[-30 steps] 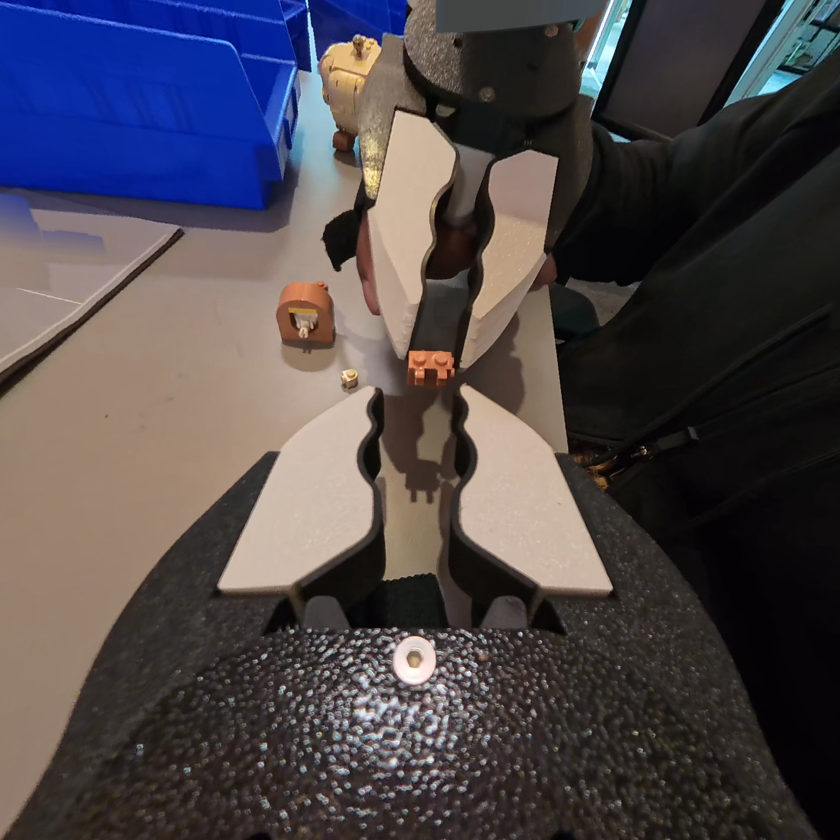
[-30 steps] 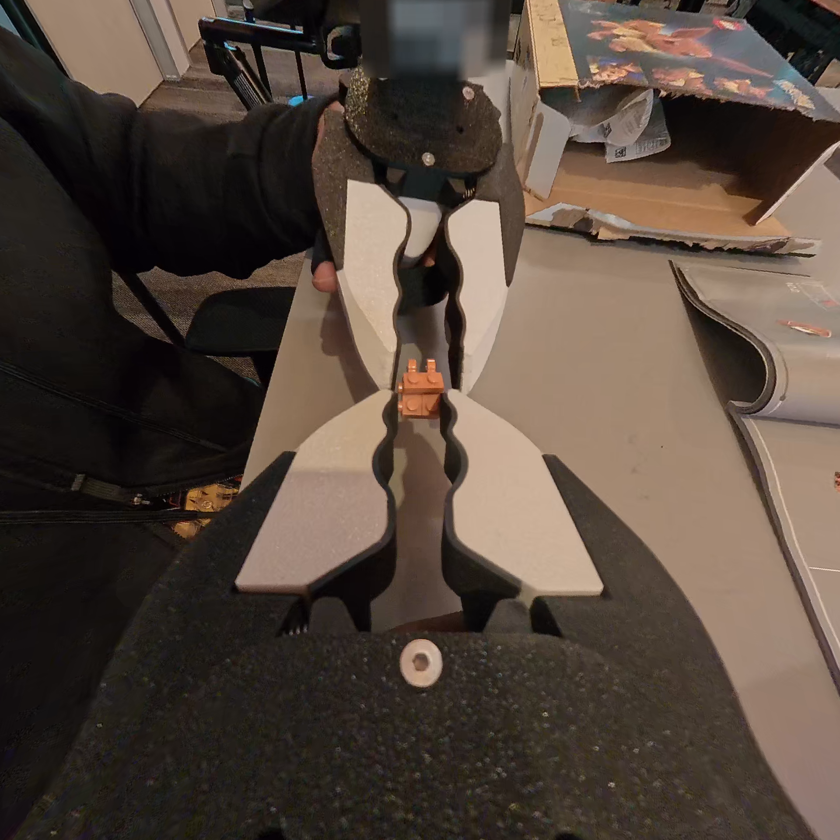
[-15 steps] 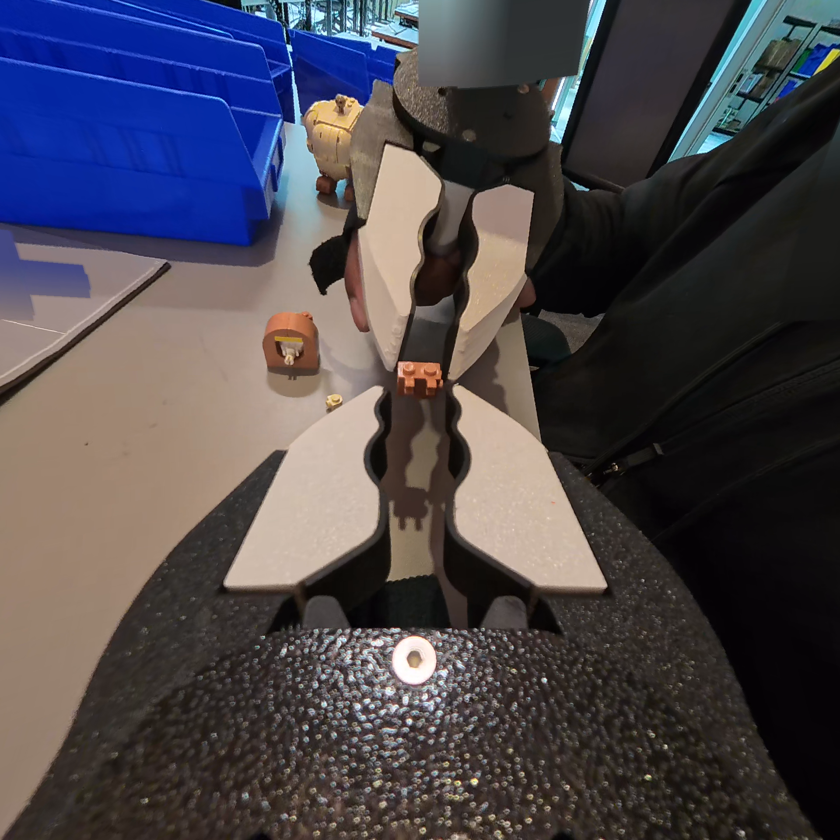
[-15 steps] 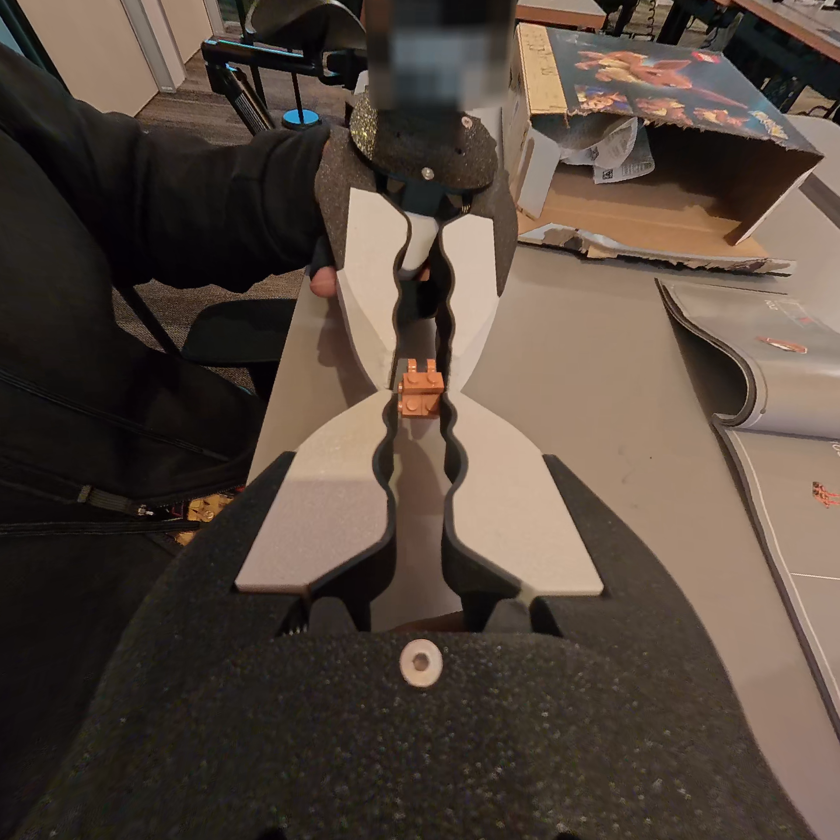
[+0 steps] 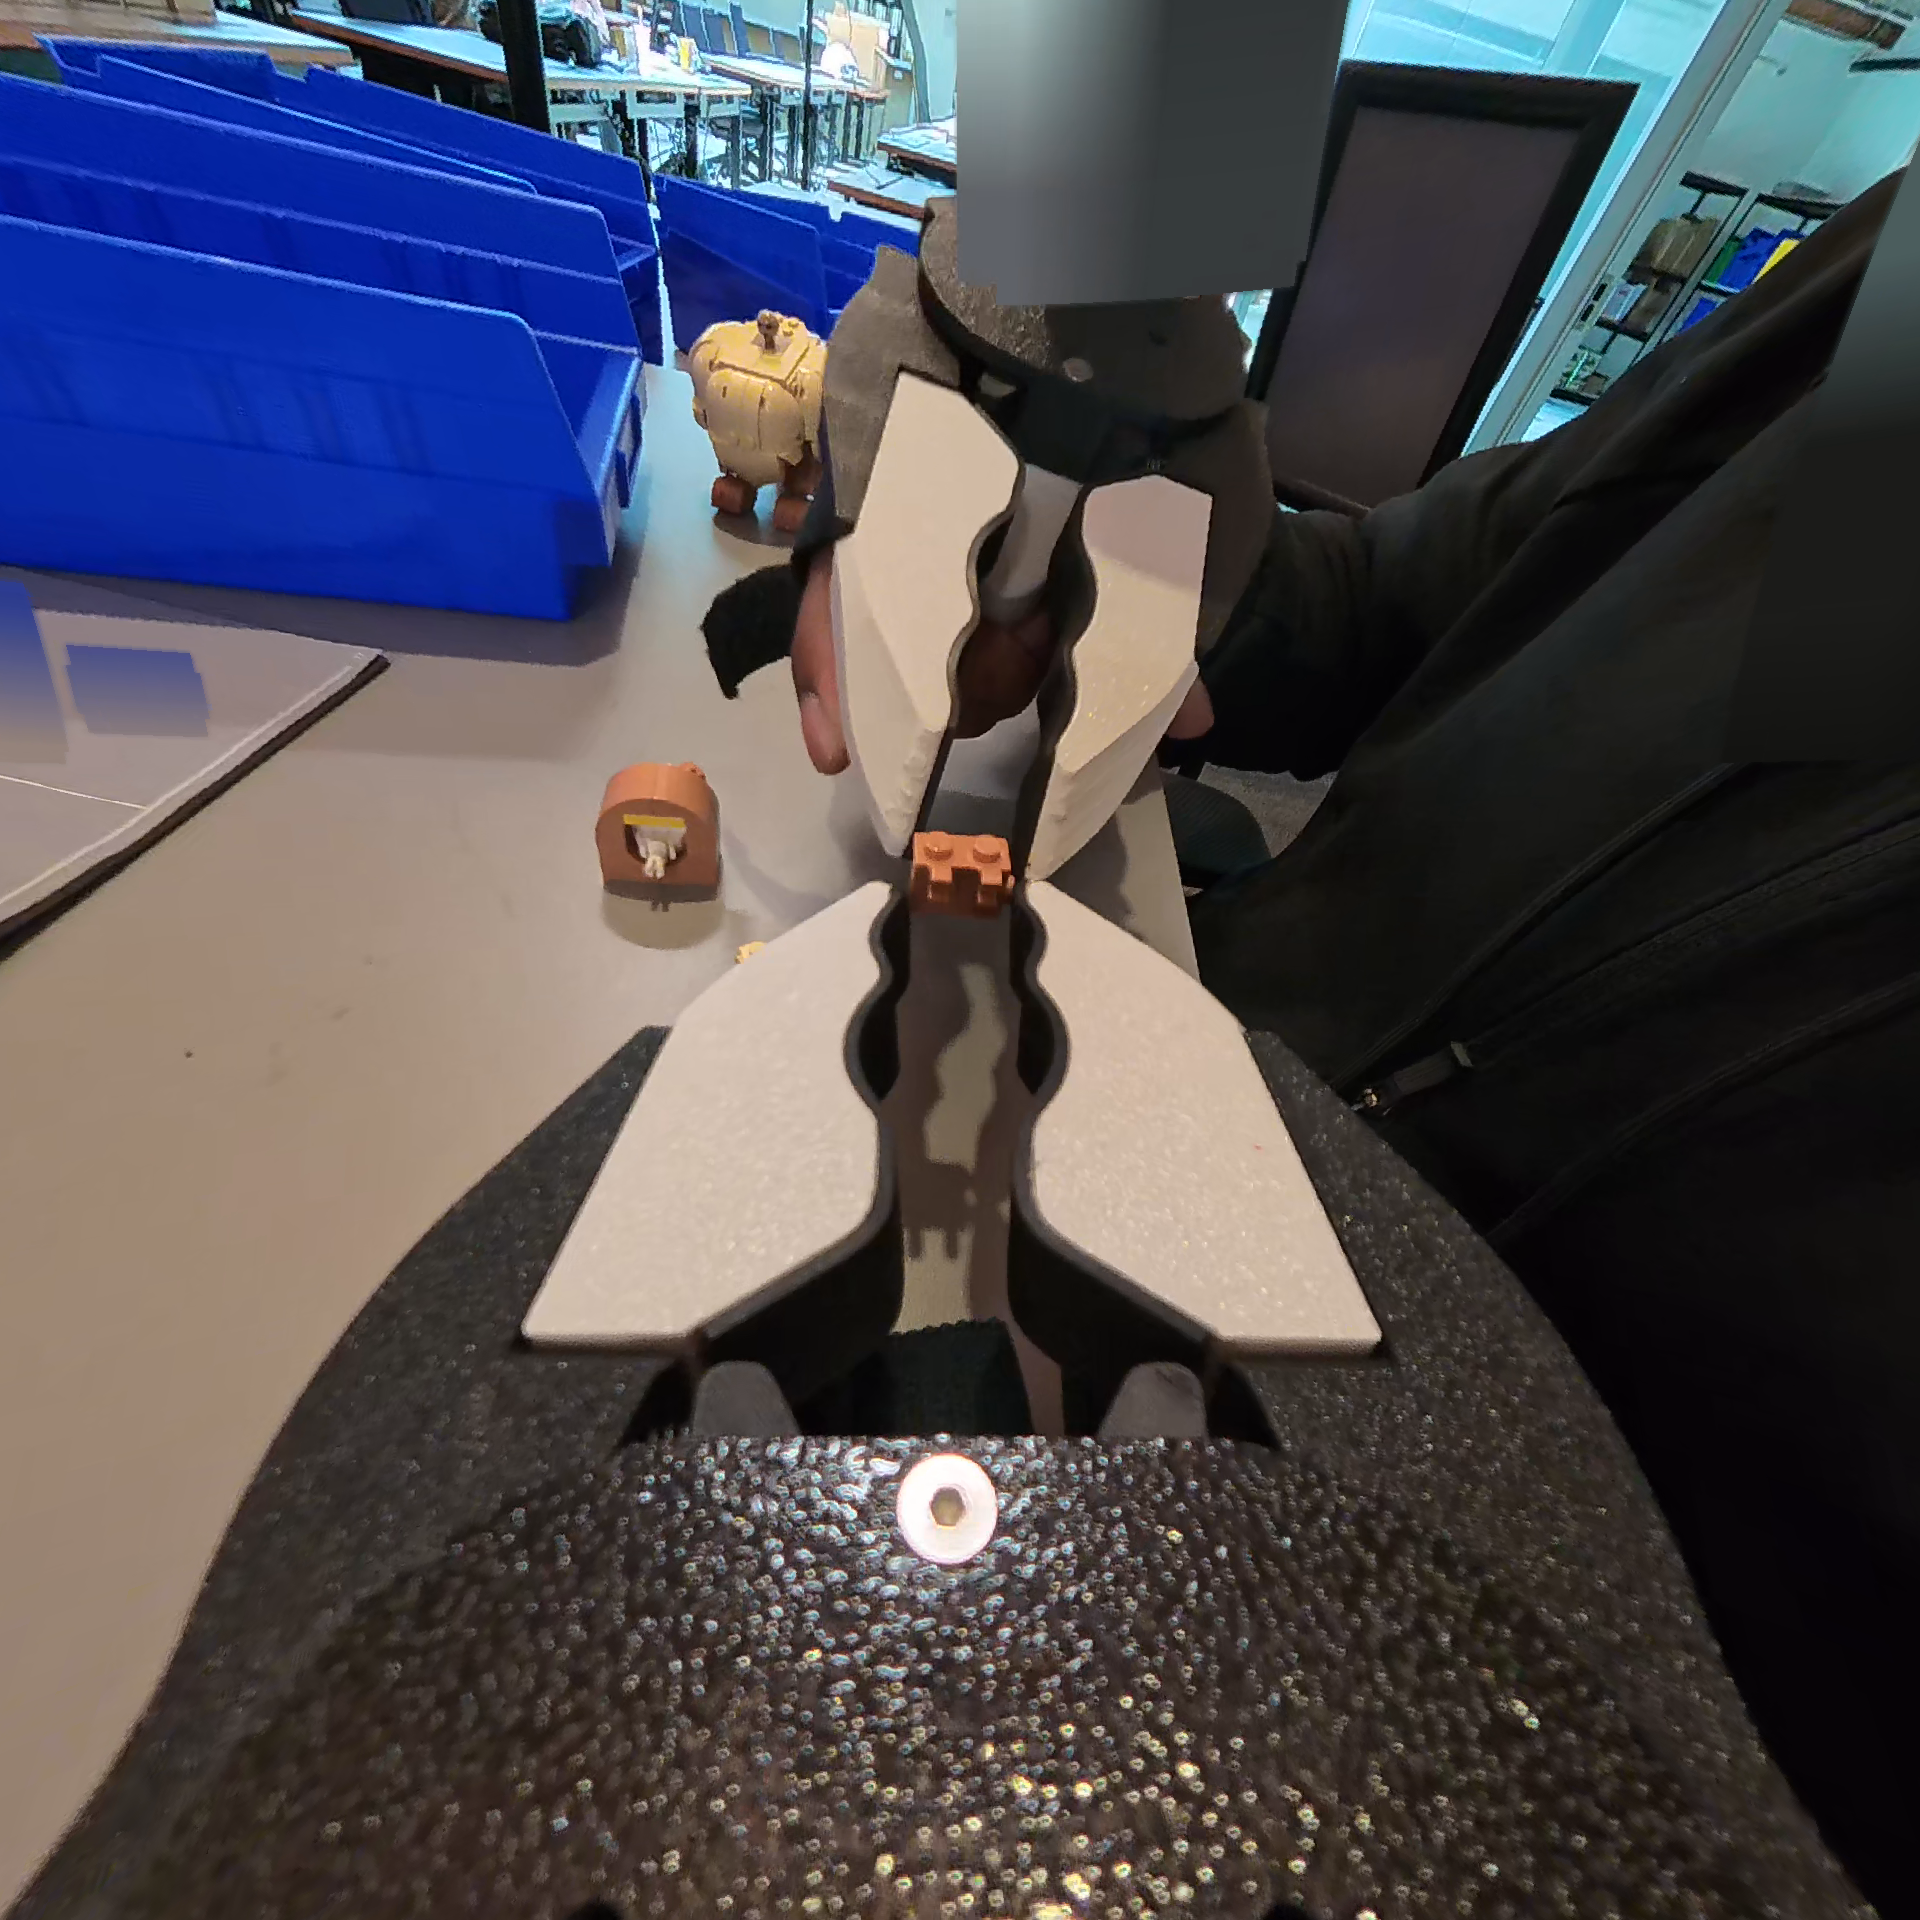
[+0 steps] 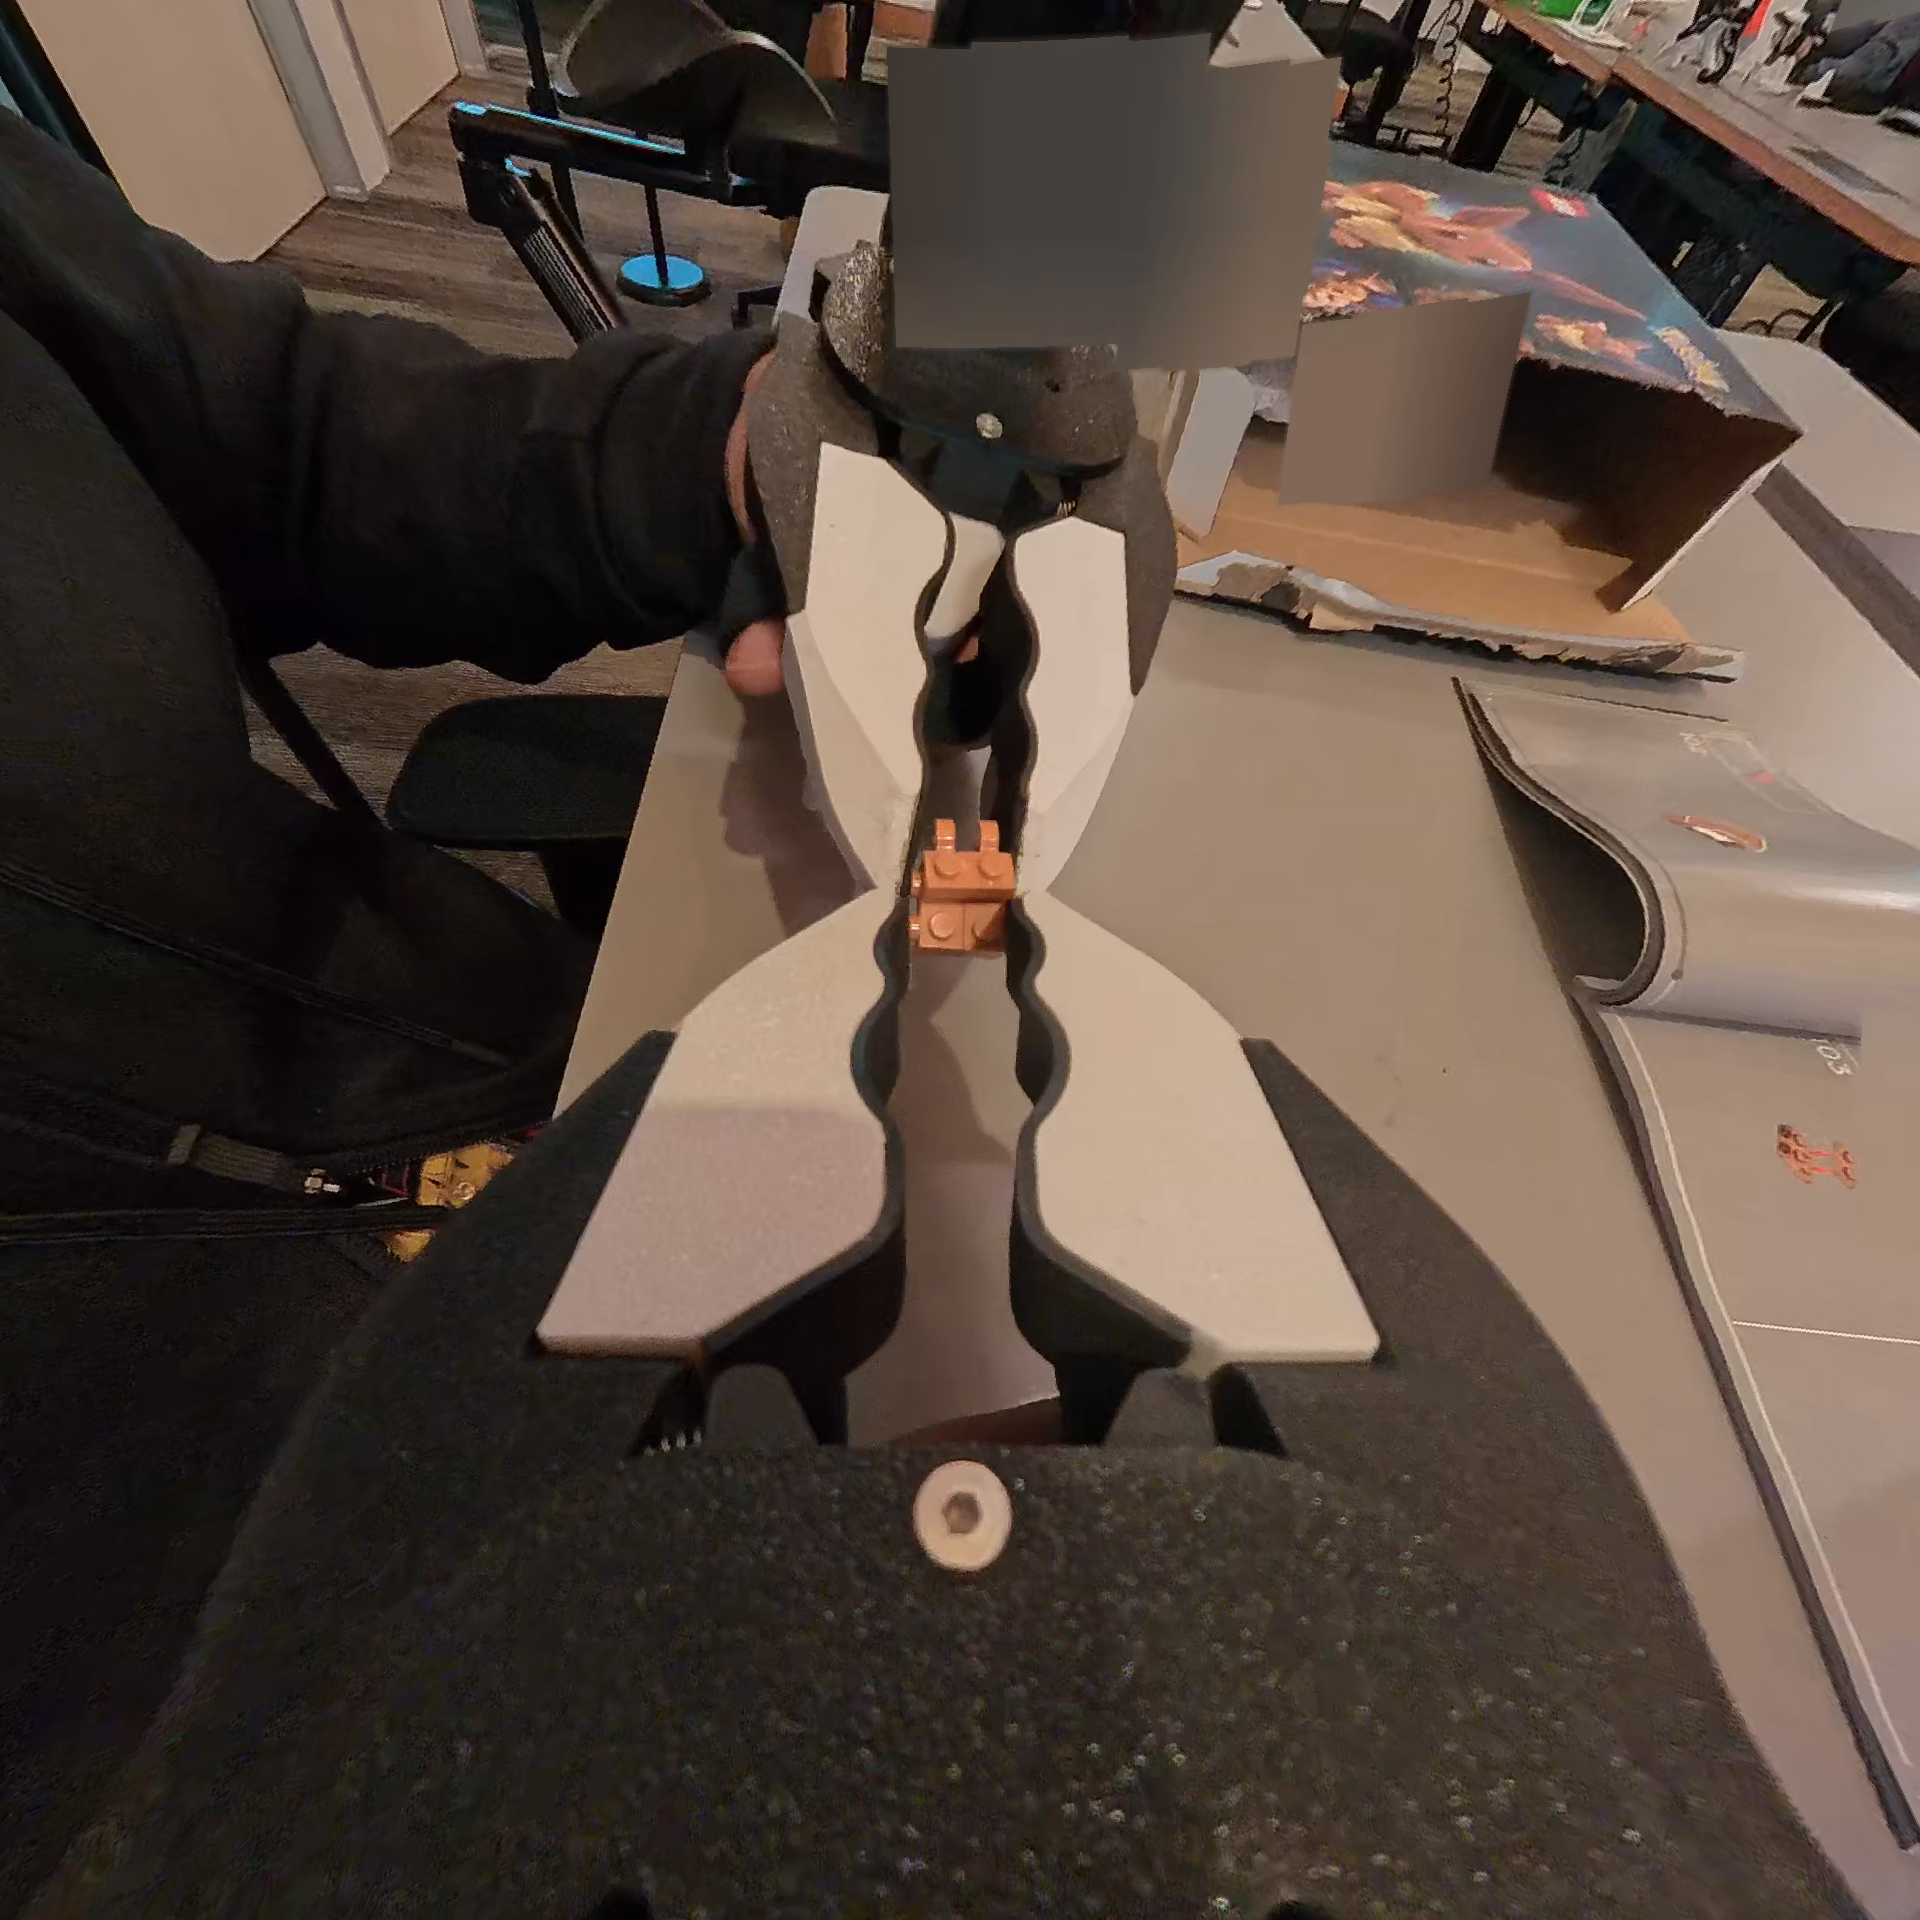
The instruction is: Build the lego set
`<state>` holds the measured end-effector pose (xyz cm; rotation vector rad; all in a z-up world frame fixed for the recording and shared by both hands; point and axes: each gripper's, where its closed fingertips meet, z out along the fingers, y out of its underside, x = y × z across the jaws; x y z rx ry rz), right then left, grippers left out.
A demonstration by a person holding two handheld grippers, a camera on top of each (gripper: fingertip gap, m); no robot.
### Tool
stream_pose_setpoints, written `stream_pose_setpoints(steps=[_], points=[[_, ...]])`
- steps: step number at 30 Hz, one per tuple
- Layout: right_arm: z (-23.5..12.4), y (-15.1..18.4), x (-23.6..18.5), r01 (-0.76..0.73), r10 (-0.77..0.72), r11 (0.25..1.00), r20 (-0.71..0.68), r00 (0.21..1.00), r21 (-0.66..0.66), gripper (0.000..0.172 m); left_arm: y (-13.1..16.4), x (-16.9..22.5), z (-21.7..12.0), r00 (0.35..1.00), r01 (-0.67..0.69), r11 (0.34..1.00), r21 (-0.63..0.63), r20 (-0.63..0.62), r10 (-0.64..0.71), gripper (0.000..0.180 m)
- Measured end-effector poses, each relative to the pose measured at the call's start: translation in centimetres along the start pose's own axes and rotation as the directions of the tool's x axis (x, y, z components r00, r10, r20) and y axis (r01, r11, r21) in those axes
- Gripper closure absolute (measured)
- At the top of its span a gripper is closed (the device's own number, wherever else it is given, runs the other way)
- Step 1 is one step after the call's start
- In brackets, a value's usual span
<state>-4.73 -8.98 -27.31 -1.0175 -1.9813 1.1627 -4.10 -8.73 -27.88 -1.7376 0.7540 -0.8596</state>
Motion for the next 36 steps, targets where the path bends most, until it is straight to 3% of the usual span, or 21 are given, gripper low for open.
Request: stream_pose_setpoints(steps=[17, 21, 24, 29, 36], points=[[-0.2, -0.2, 0.3, 0.115, -0.115, 0.993, -0.096, 0.989, -0.006, 0.153, -0.6, -0.1, -0.2, 1.0, 0.003, 0.999, 0.039, -0.006, -0.003, 0.163], [-0.6, 0.1, 0.9, 0.201, -0.201, 0.979, -0.145, 0.969, -0.02, 0.148, -0.7, -0.1, -0.4, 1.0, 0.001, 0.999, 0.035, -0.01, -0.001, 0.163], [-1.2, 0.0, 1.0, 0.354, -0.352, 0.935, -0.197, 0.915, -0.027, 0.144, -0.8, -0.1, -0.6, 1.0, -0.009, 1.0, 0.022, -0.007, 0.009, 0.163], [-1.5, -0.6, 0.5, 0.652, -0.644, 0.755, -0.259, 0.72, -0.069, 0.136, -1.2, 0.0, -0.7, 1.0, -0.005, 1.0, 0.009, -0.016, 0.005, 0.163], [-0.9, -1.4, 0.2, 0.801, -0.795, 0.587, -0.268, 0.544, -0.117, 0.127, -1.3, 0.5, -0.2, 0.999, 0.0, 1.0, -0.021, -0.043, -0.001, 0.163]])
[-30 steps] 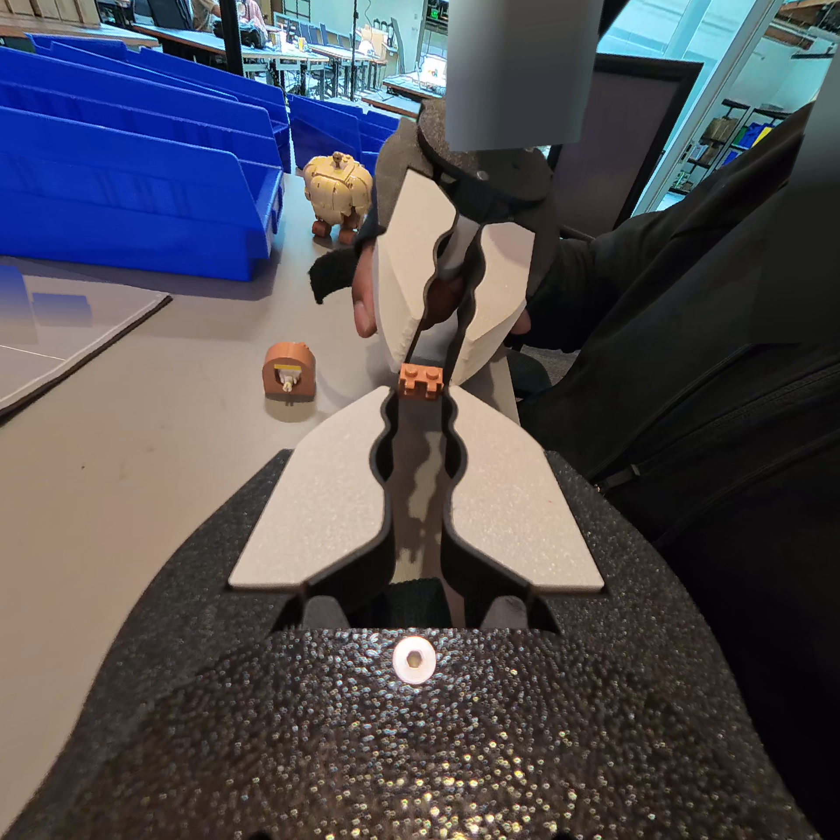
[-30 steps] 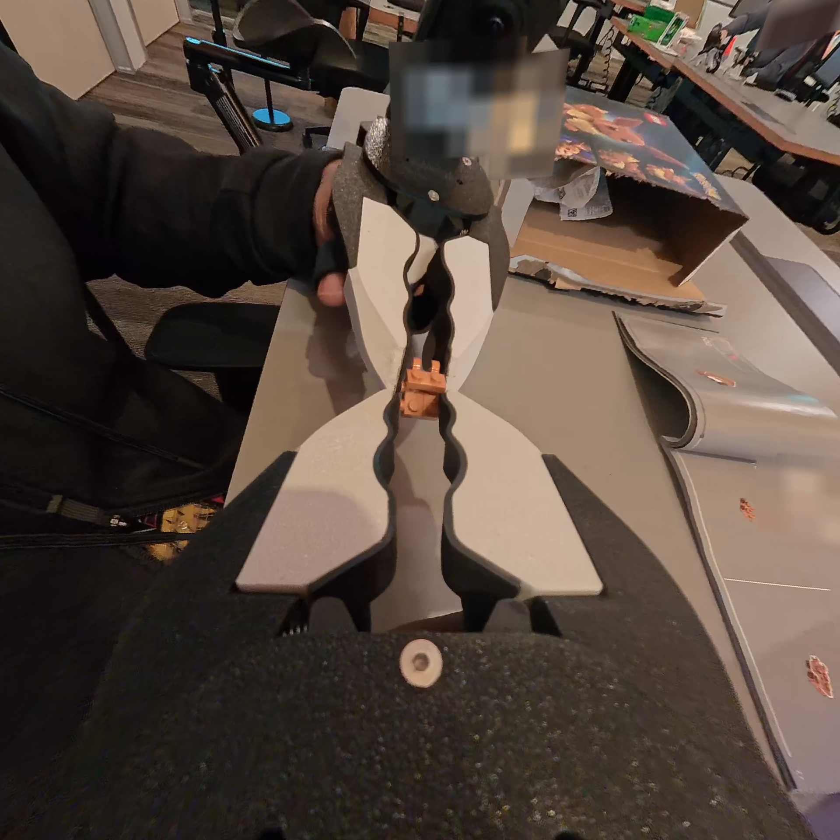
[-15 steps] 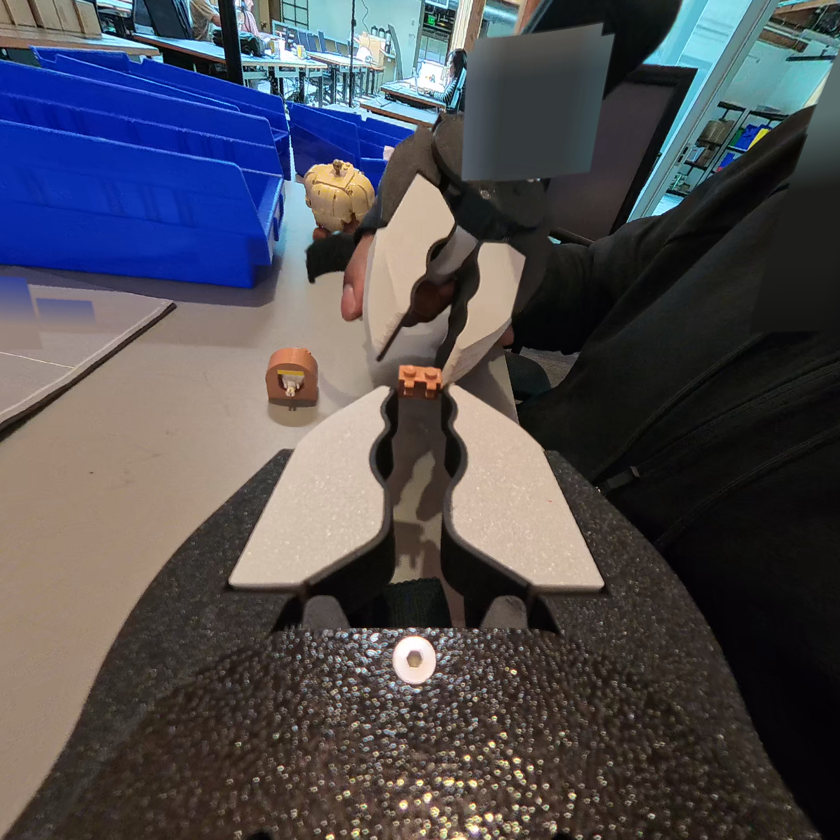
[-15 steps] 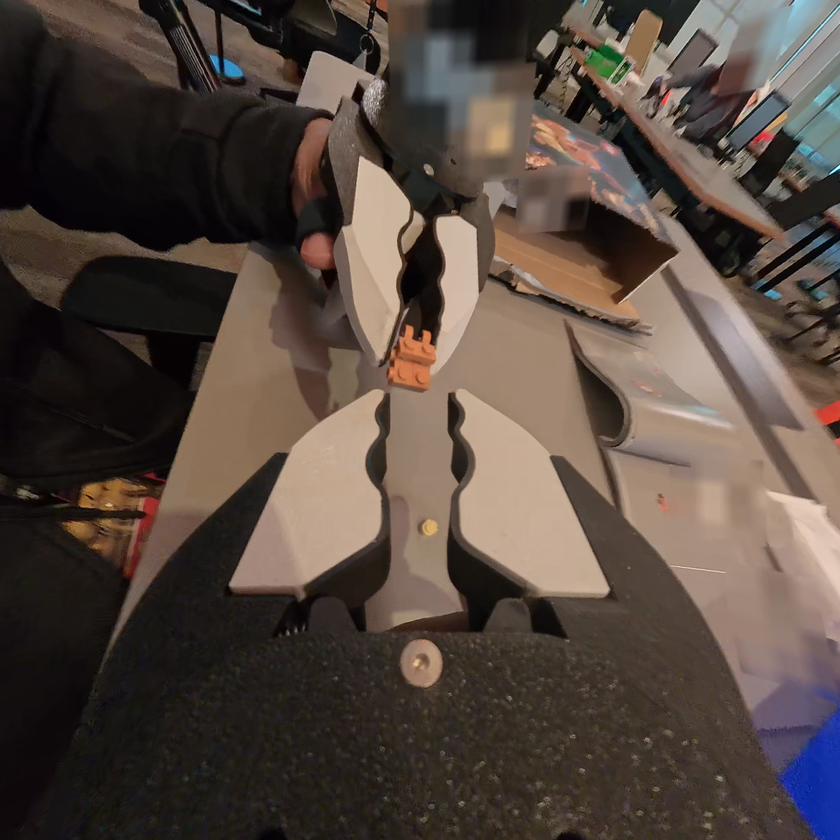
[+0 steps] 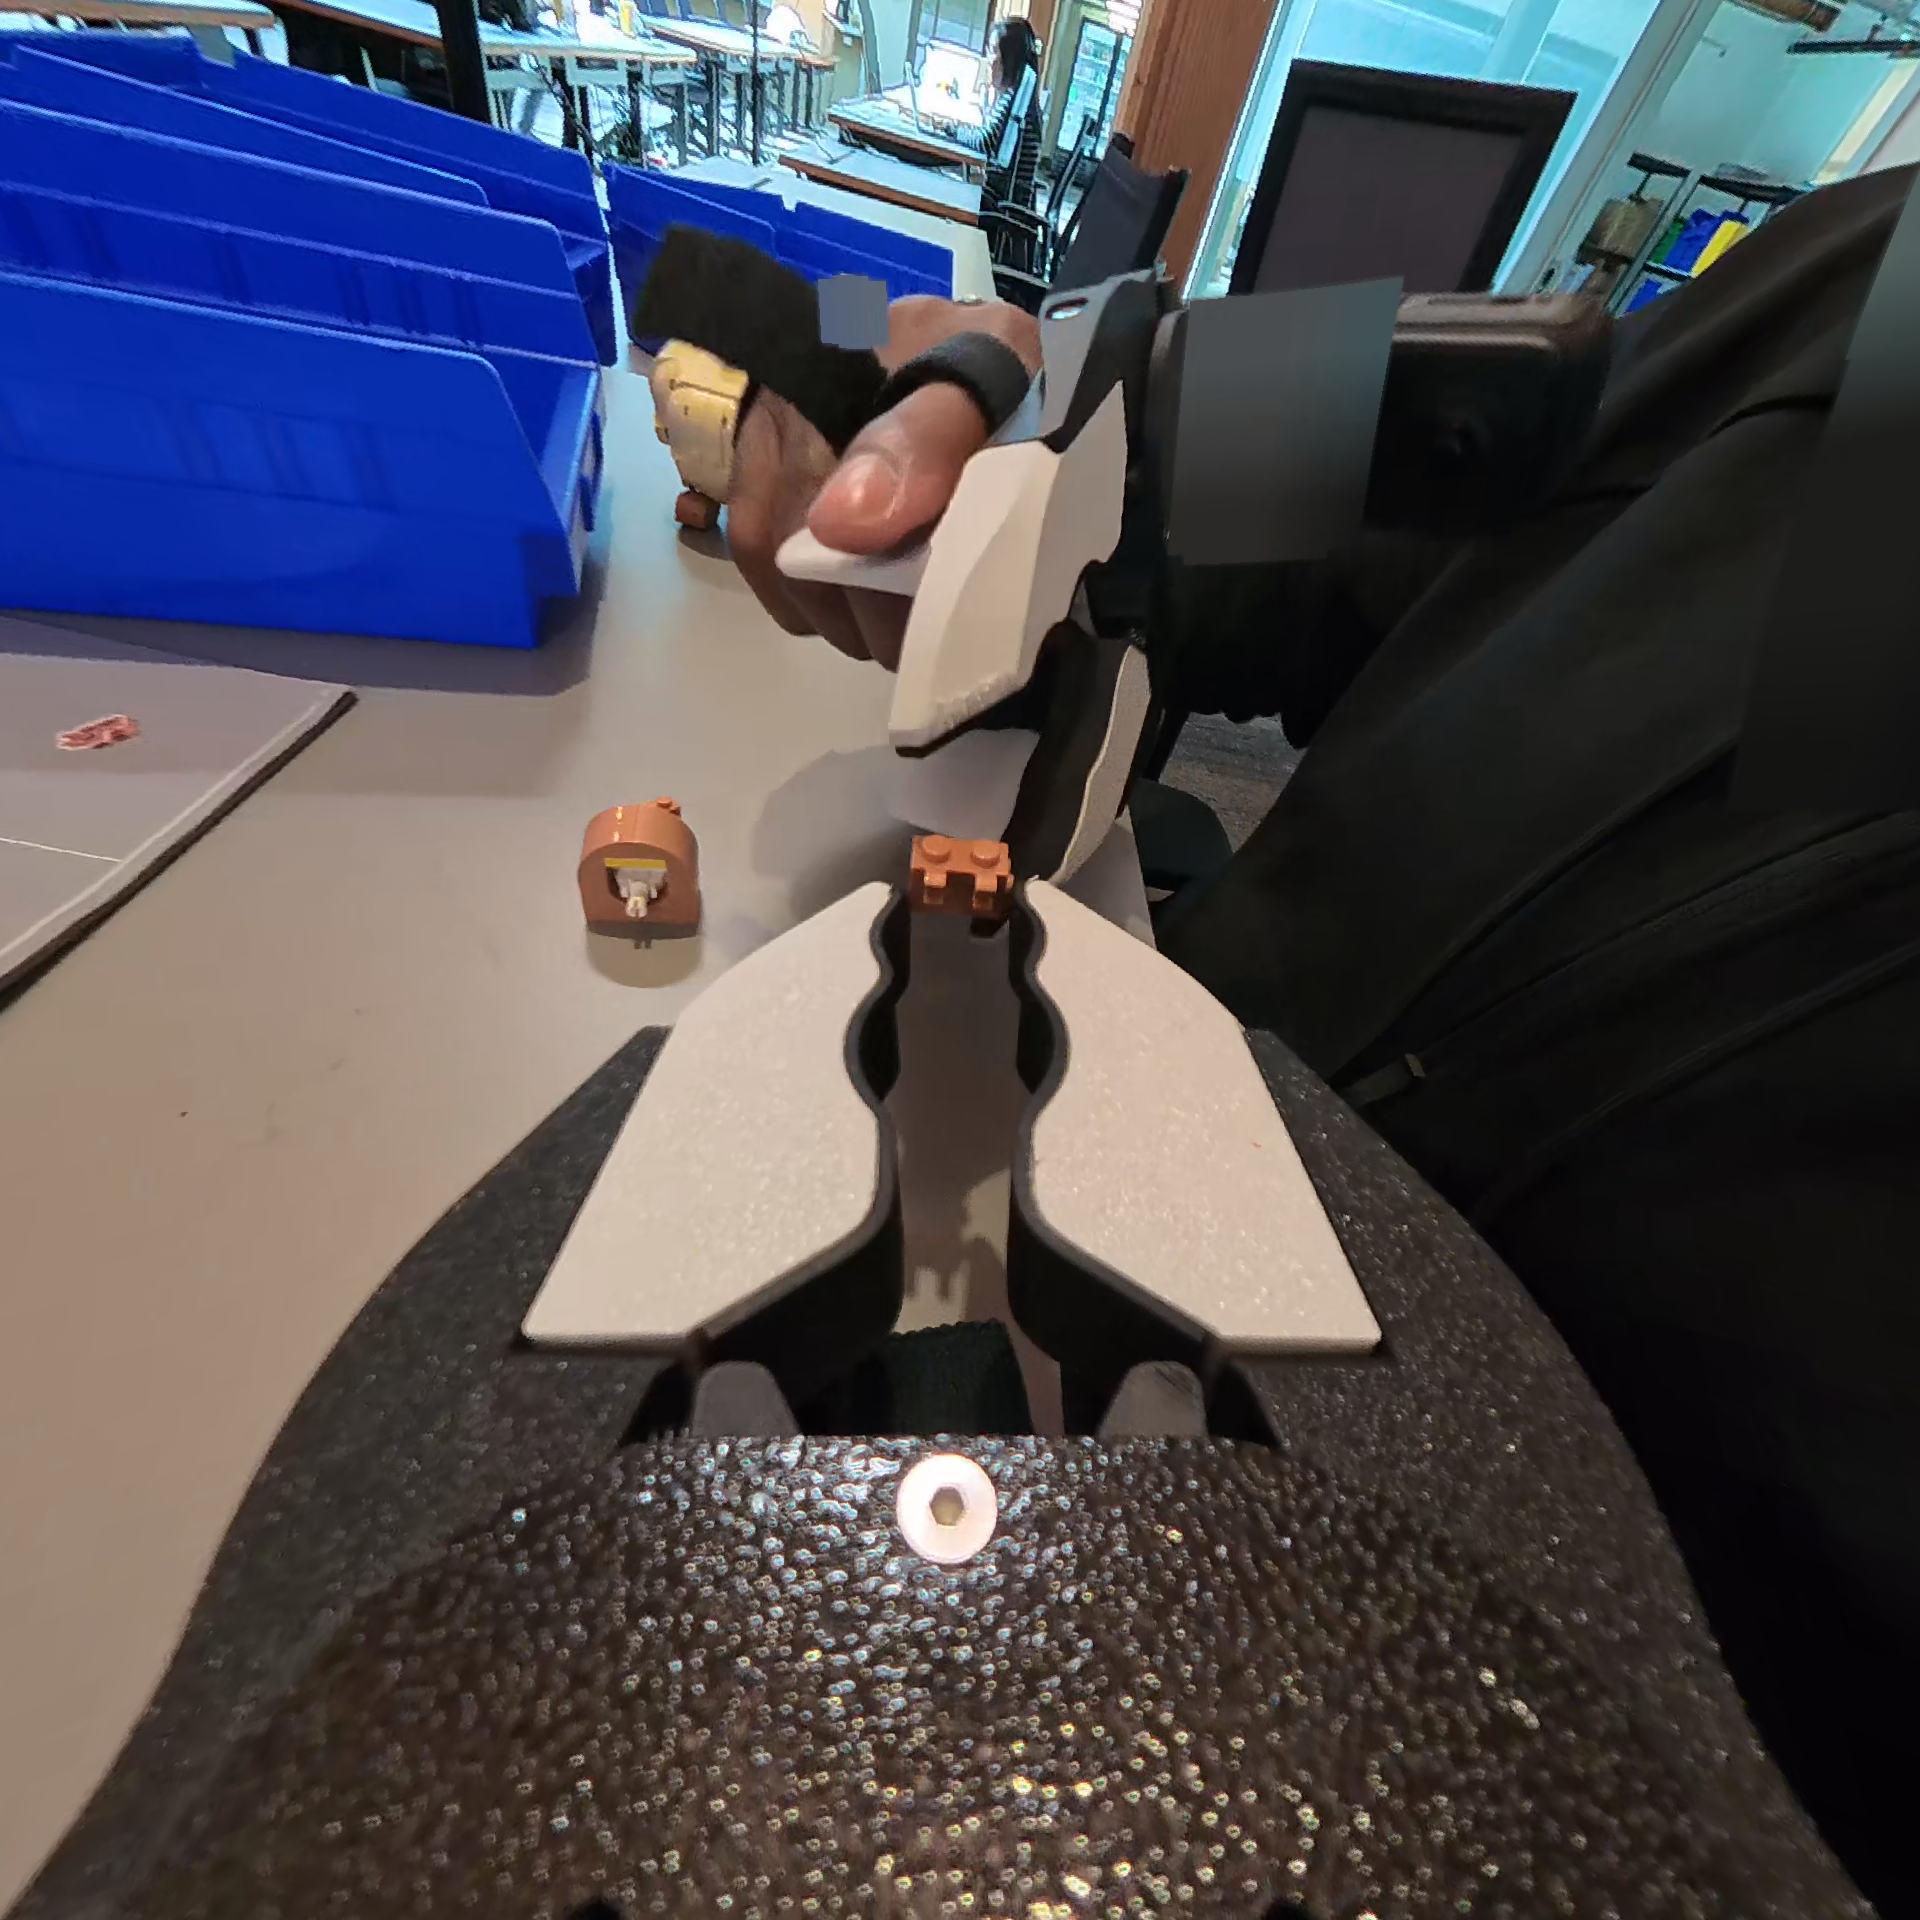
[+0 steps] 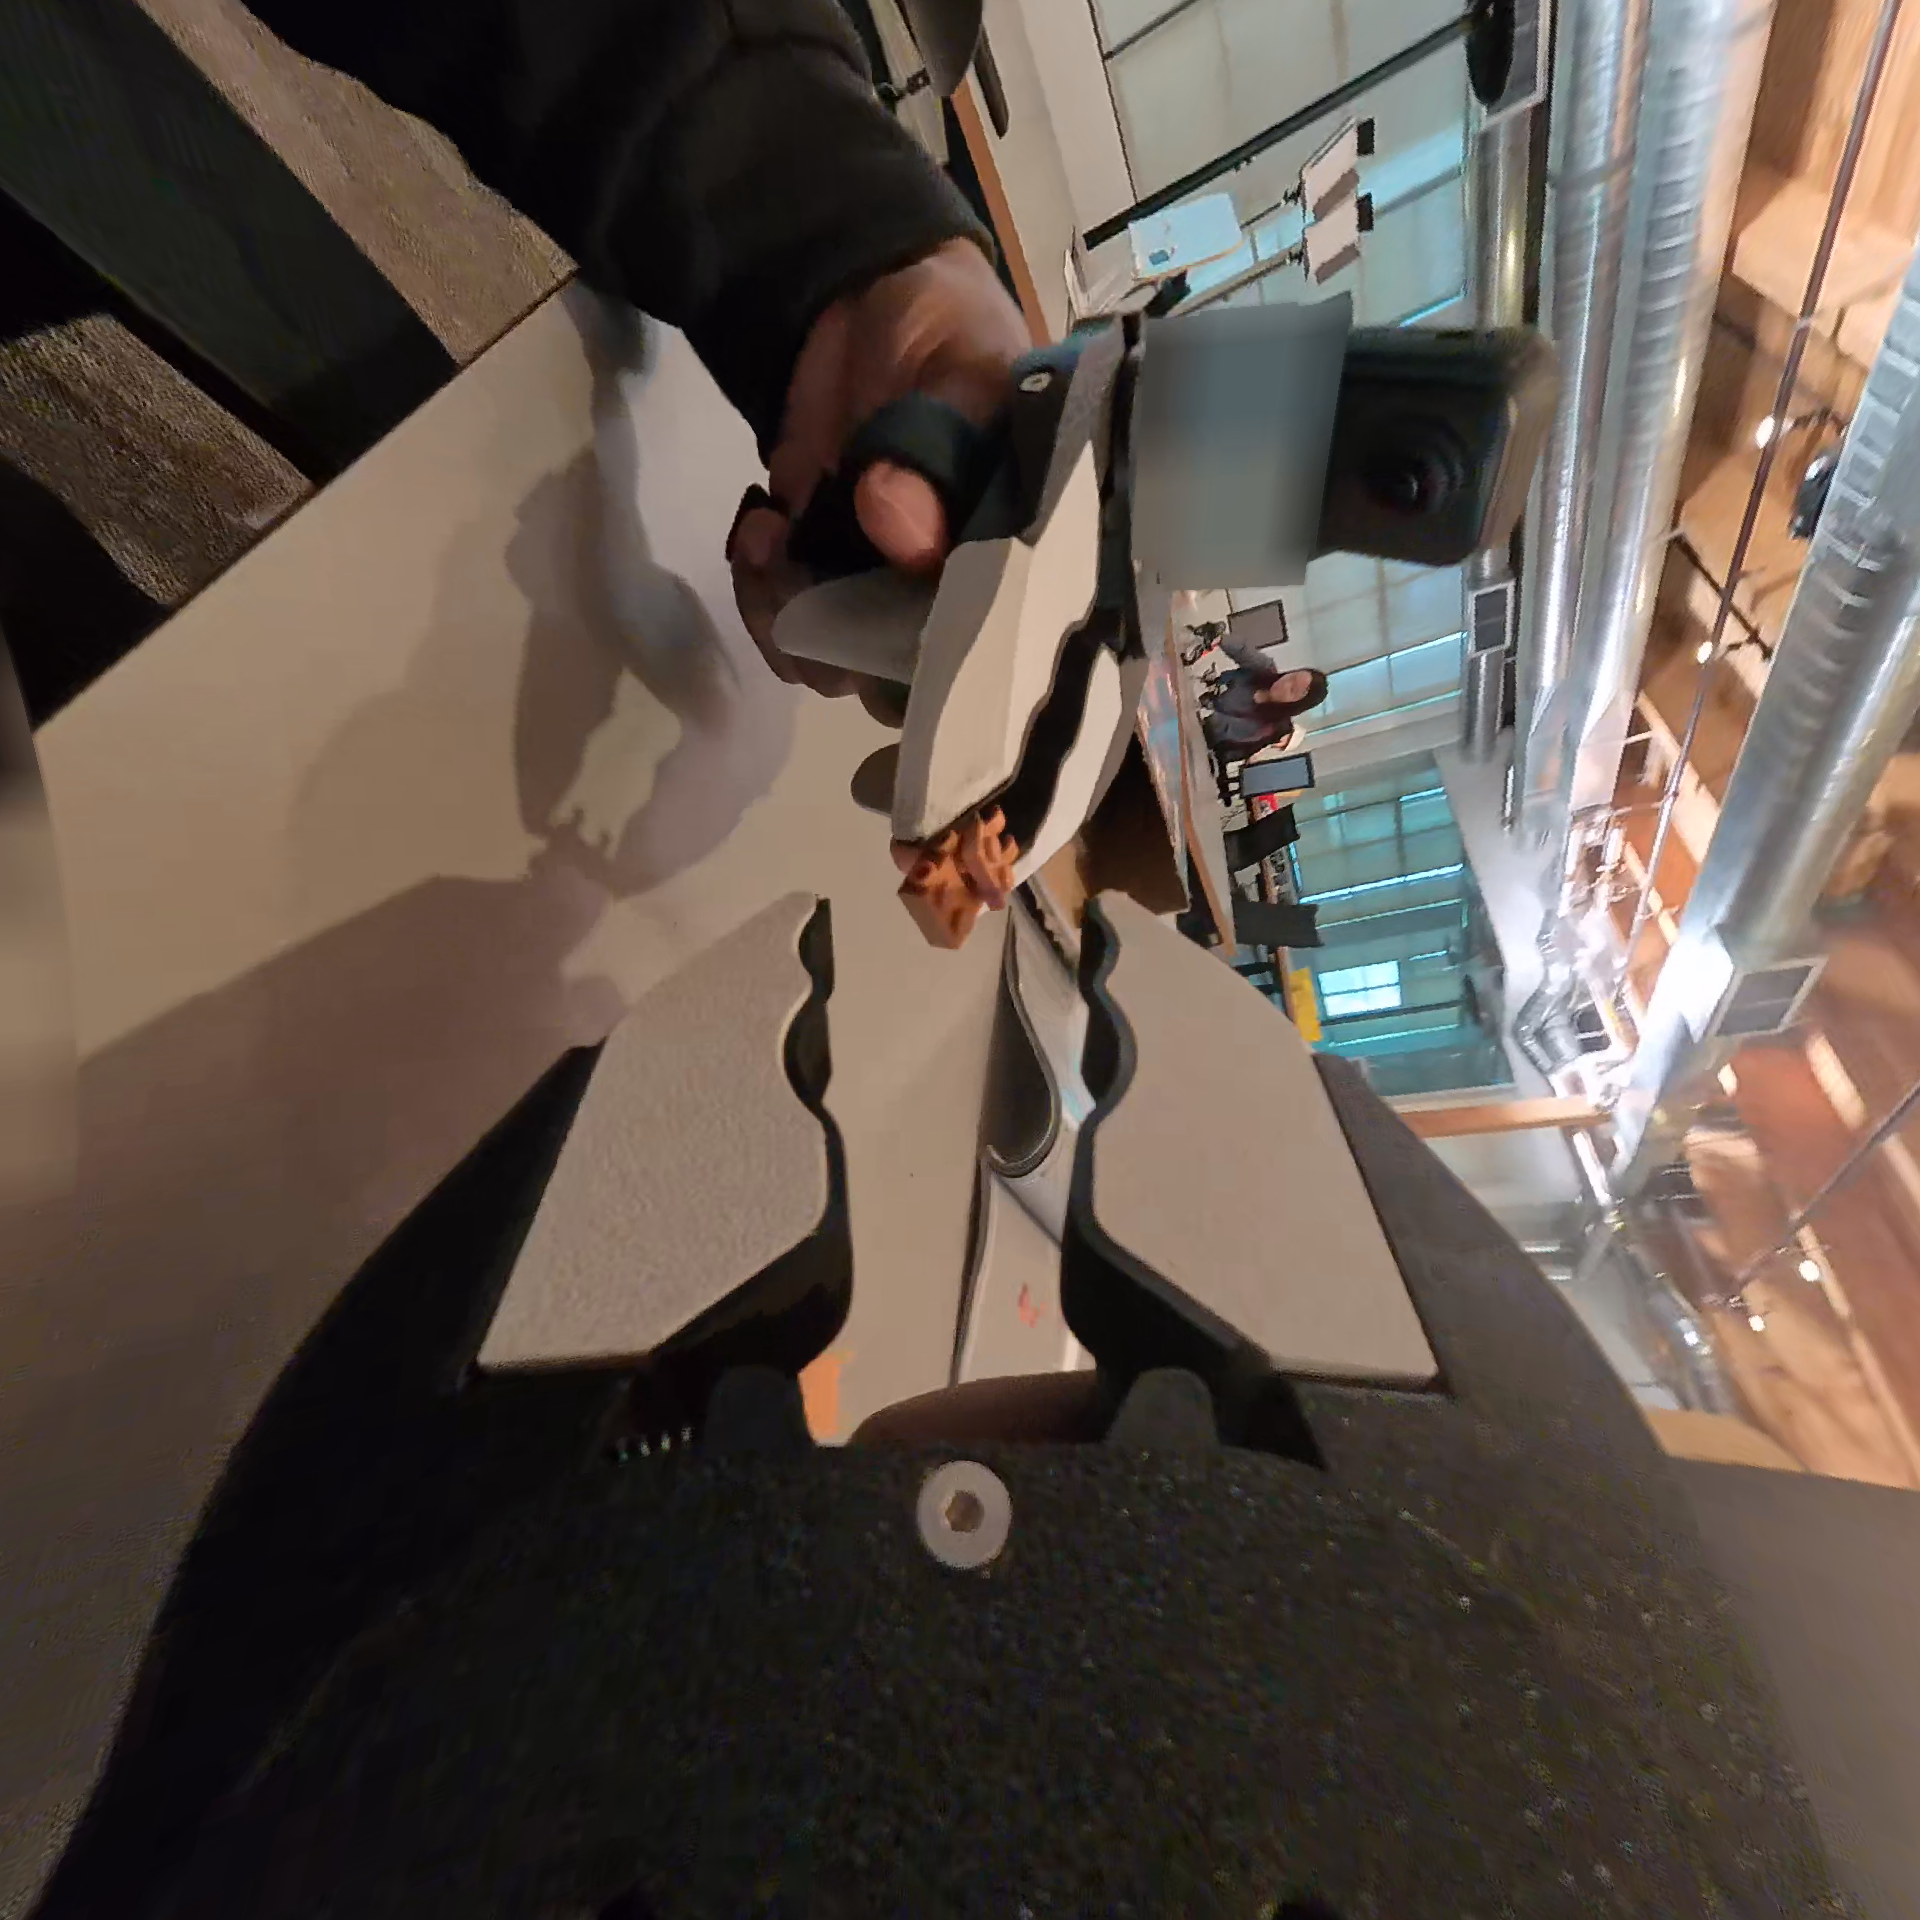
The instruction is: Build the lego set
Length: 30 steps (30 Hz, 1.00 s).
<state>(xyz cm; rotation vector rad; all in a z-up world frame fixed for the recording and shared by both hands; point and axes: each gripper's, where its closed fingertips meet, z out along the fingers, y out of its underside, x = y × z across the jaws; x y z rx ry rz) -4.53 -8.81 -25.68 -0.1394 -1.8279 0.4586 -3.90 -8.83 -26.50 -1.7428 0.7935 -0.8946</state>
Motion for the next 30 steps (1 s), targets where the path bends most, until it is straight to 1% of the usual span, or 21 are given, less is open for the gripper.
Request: stream_pose_setpoints(steps=[4, 6, 8, 11, 17, 21, 25, 30], points=[[0.4, -0.3, 0.0, 0.068, -0.068, 0.998, -0.003, 0.998, -0.004, 0.126, 0.1, 0.1, 0.2, 1.0, 0.005, 1.0, -0.016, -0.013, -0.005, 0.163], [0.7, -0.4, -0.2, 0.089, -0.089, 0.996, -0.004, 0.996, -0.005, 0.129, 0.1, 0.2, 0.3, 1.0, 0.008, 1.0, -0.016, -0.017, -0.009, 0.163], [0.8, -0.4, -0.2, 0.107, -0.107, 0.994, -0.017, 0.994, -0.011, 0.136, 0.0, 0.2, 0.3, 1.0, 0.015, 1.0, -0.004, -0.023, -0.016, 0.163], [0.9, -0.1, 0.3, 0.13, -0.132, 0.991, -0.074, 0.988, -0.039, 0.152, -0.4, 0.3, 0.3, 0.999, 0.027, 0.999, 0.026, -0.031, -0.027, 0.163], [0.7, -0.2, 0.9, 0.131, -0.136, 0.99, -0.123, 0.983, -0.043, 0.156, -0.8, 0.4, 0.2, 0.998, 0.056, 0.995, 0.079, -0.044, -0.053, 0.163], [0.6, -0.2, 1.1, 0.132, -0.136, 0.991, -0.133, 0.982, -0.038, 0.156, -1.0, 0.5, 0.3, 0.996, 0.078, 0.991, 0.108, -0.061, -0.071, 0.163], [0.4, -0.5, 0.9, 0.105, -0.106, 0.994, -0.112, 0.988, -0.012, 0.157, -1.1, 0.8, 0.4, 0.991, 0.102, 0.988, 0.117, -0.1, -0.091, 0.163], [0.2, -0.9, 1.1, 0.038, -0.036, 0.999, -0.094, 0.995, 0.024, 0.16, -1.5, 1.3, 0.5, 0.98, 0.141, 0.981, 0.132, -0.156, -0.12, 0.163]])
